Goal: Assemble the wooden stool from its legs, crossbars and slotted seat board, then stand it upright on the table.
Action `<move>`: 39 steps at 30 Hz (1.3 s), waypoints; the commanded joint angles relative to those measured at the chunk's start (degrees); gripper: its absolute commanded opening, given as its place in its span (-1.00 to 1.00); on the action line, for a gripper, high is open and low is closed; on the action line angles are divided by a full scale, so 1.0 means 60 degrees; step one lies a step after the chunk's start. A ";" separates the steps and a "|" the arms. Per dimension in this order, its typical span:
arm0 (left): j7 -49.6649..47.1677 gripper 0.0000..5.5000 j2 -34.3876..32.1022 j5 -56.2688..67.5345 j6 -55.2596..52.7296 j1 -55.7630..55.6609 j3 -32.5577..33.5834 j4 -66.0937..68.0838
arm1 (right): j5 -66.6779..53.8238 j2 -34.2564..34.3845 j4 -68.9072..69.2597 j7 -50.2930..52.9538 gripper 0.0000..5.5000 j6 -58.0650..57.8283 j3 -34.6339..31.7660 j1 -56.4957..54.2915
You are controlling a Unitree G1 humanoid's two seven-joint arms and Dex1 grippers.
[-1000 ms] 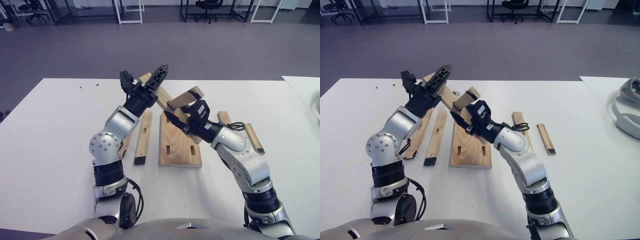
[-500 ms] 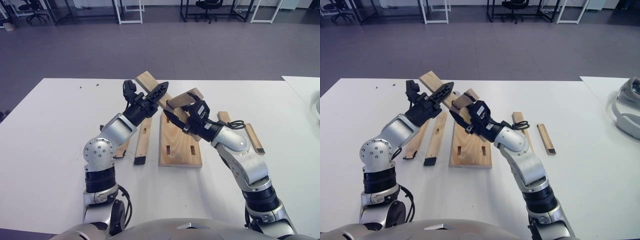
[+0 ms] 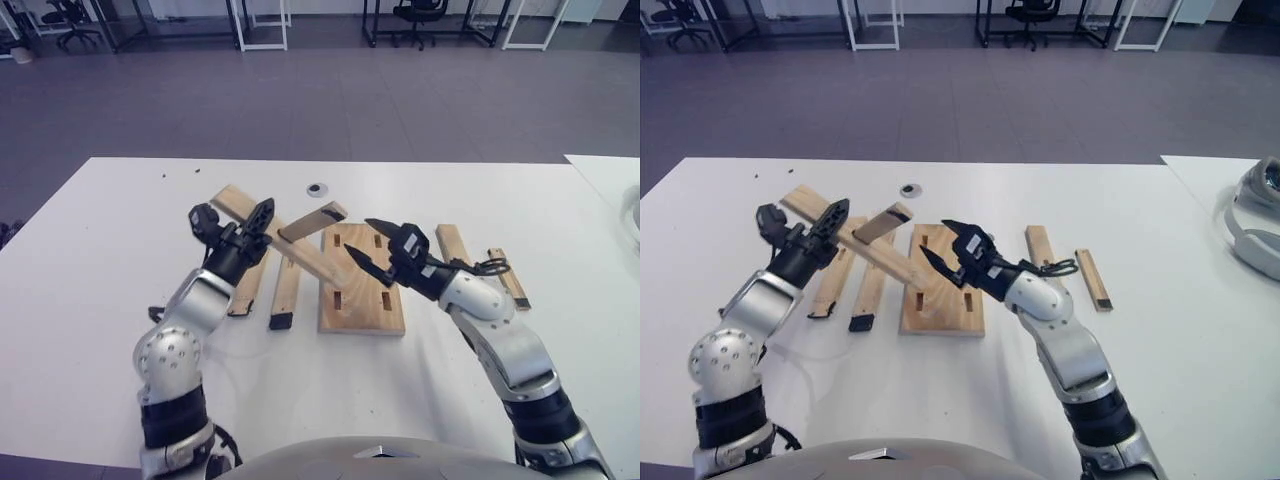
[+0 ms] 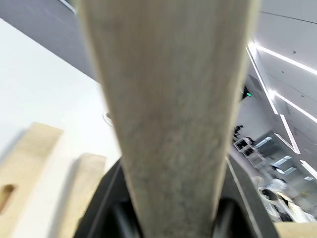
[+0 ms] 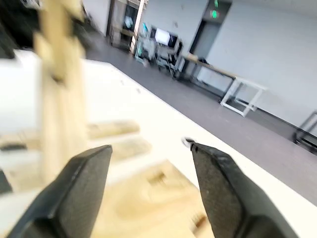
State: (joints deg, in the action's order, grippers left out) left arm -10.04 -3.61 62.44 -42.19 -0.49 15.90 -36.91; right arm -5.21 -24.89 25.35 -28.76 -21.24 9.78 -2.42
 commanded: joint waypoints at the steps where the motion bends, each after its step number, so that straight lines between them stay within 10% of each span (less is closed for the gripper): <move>1: -0.0816 -0.63 0.0033 -0.0280 0.0111 0.1117 -0.0139 -0.0853 | 0.1313 -0.0990 -0.0875 0.0385 0.07 0.0090 -0.0136 0.0720; 12: -0.0812 -0.63 0.0937 -0.2505 0.1266 0.1385 -0.1702 0.0203 | 0.2982 -0.1768 -0.1425 -0.0553 0.07 -0.0024 0.1480 0.1077; 29: 0.0137 -0.63 -0.2940 -0.6475 -0.0317 0.2513 -0.5152 -0.0650 | 0.2460 -0.0315 -0.0624 -0.0588 0.07 -0.0404 0.1610 0.0615; 39: 0.1209 -0.38 -0.1468 -0.5862 0.1162 0.0359 -0.3992 0.0034 | 0.2415 0.0250 -0.1333 0.0714 0.07 -0.0992 0.0181 0.0047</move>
State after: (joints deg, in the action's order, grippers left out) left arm -3.96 -12.89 26.51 -33.79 3.20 -9.01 -37.58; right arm 9.19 -24.42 18.93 -27.04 -25.15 13.52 0.26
